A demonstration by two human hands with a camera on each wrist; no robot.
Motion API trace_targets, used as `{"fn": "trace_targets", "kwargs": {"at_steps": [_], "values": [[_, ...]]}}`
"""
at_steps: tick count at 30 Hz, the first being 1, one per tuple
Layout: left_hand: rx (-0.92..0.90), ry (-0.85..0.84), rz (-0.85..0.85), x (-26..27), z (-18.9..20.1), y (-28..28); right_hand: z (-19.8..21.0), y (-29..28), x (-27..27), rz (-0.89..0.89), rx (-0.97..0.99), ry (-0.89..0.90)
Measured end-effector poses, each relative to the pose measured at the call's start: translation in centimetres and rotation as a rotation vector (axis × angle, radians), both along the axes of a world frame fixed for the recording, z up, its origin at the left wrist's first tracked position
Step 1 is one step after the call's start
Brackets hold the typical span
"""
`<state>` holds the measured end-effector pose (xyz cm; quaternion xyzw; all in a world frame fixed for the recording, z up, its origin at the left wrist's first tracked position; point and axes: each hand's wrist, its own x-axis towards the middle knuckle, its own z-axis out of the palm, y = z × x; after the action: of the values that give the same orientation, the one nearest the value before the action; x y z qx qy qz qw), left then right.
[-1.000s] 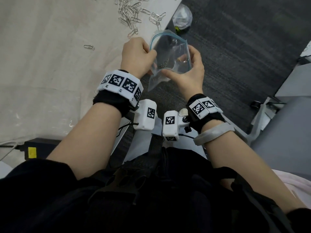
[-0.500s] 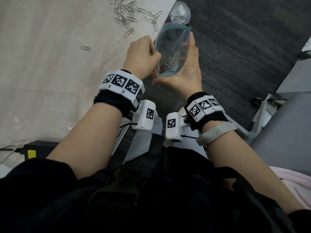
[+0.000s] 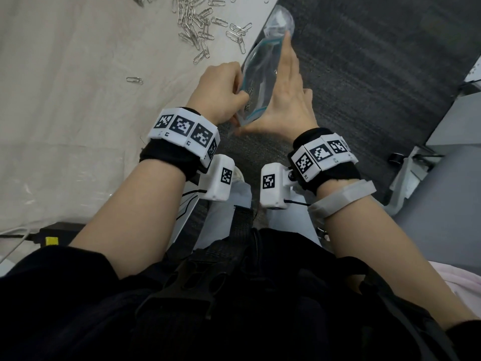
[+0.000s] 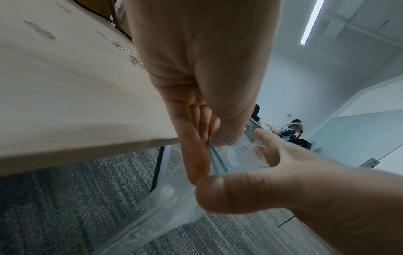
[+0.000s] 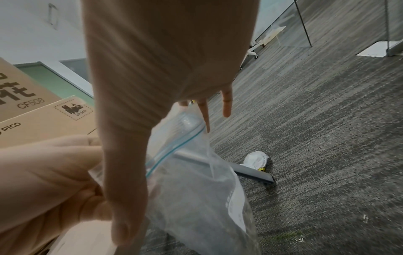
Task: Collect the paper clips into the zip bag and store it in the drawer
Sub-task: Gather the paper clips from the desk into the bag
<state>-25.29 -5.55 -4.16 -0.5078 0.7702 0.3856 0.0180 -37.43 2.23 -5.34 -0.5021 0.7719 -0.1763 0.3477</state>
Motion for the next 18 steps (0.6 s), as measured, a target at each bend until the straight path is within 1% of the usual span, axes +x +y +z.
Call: {"fn": "trace_targets", "kwargs": {"at_steps": [3, 8, 11, 15, 18], "values": [[-0.011, 0.005, 0.012, 0.3, 0.0, -0.2, 0.1, -0.2, 0.1, -0.037, 0.015, 0.003], [-0.002, -0.021, 0.068, 0.2, -0.2, -0.3, -0.3, -0.1, 0.4, -0.070, 0.058, -0.053], [0.031, 0.011, 0.145, 0.2, -0.4, -0.2, -0.7, 0.3, 0.4, -0.116, 0.064, -0.086], [0.071, 0.043, 0.197, 0.5, -0.4, 0.0, -0.8, 0.6, 0.2, -0.133, 0.087, -0.087], [0.135, 0.100, 0.267, 0.6, -0.1, 0.2, -0.8, 0.8, 0.3, -0.164, 0.055, -0.073]]}}
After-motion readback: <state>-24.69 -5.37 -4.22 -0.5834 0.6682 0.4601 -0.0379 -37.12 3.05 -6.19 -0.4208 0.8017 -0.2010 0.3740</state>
